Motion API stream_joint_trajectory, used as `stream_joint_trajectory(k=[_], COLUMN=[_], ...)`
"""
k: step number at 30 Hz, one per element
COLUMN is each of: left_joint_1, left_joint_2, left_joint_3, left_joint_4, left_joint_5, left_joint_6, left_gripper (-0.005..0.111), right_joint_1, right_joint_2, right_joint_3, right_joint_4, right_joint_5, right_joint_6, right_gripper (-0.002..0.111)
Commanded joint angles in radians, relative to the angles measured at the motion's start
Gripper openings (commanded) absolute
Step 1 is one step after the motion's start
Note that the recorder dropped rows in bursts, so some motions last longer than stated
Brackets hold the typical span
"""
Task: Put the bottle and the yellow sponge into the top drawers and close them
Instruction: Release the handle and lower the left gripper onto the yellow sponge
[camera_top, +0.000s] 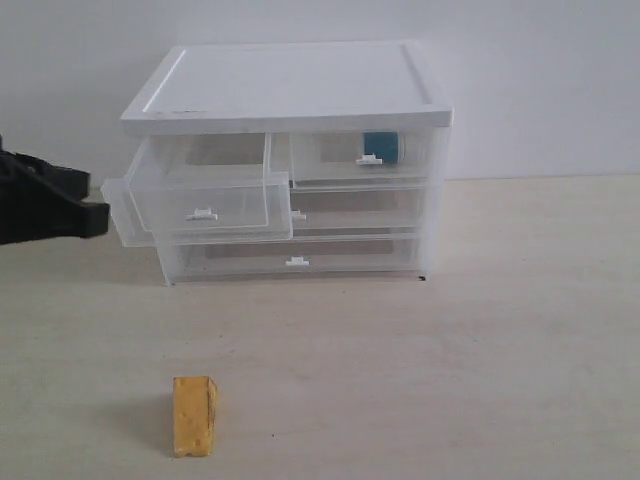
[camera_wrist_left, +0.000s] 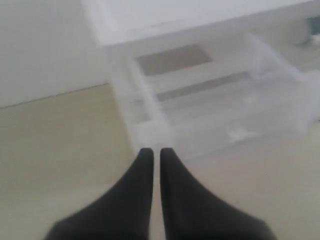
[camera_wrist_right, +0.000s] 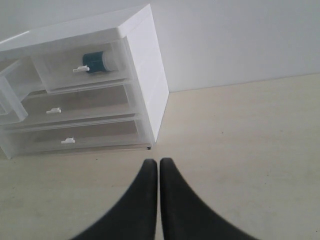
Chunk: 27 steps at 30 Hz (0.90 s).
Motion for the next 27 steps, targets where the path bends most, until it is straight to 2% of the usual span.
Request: stream_joint_trajectory(k=[1, 3, 4, 7, 8, 11, 14, 19, 23, 25, 27], left_joint_1=[-0.005, -0.005, -0.005, -0.005, -0.005, -0.005, -0.005, -0.005, -0.005, -0.005, -0.005], left_joint_2=[-0.006, -0.004, 0.004, 0.031, 0.038, 0.054, 0.053, 0.053, 0.053, 0.053, 0.053], left_joint_3=[-0.059, -0.117, -0.152, -0.238, -0.245, -0.235, -0.19, -0.086, -0.003, 0.029, 0.057], left_joint_4=[-0.174, -0.434, -0.592, -1.004, -1.078, -1.245, -1.357, -1.464, -1.591, -1.668, -1.76], left_joint_5=[0.348, 0.452, 0.52, 0.702, 0.743, 0.808, 0.78, 0.641, 0.527, 0.476, 0.418], left_joint_6=[0.096, 0.34, 0.541, 0.977, 1.044, 1.16, 1.213, 1.232, 1.313, 1.373, 1.458], left_gripper=[0.004, 0.004, 0.004, 0.004, 0.004, 0.004, 0.004, 0.004, 0.005, 0.01, 0.02], right_joint_1=[-0.005, -0.005, -0.005, -0.005, -0.005, -0.005, -0.005, -0.005, -0.005, -0.005, -0.005], right_joint_2=[-0.004, -0.004, -0.004, -0.004, -0.004, -0.004, -0.004, -0.004, -0.004, -0.004, -0.004], right_joint_3=[0.007, 0.007, 0.007, 0.007, 0.007, 0.007, 0.007, 0.007, 0.007, 0.007, 0.007], right_joint_4=[0.001, 0.001, 0.001, 0.001, 0.001, 0.001, 0.001, 0.001, 0.001, 0.001, 0.001], right_joint_5=[0.001, 0.001, 0.001, 0.001, 0.001, 0.001, 0.005, 0.007, 0.005, 0.003, 0.003], right_joint_6=[0.002, 0.004, 0.004, 0.004, 0.006, 0.009, 0.009, 0.009, 0.009, 0.011, 0.011], right_gripper=[0.0, 0.0, 0.0, 0.0, 0.0, 0.0, 0.0, 0.0, 0.0, 0.0, 0.0])
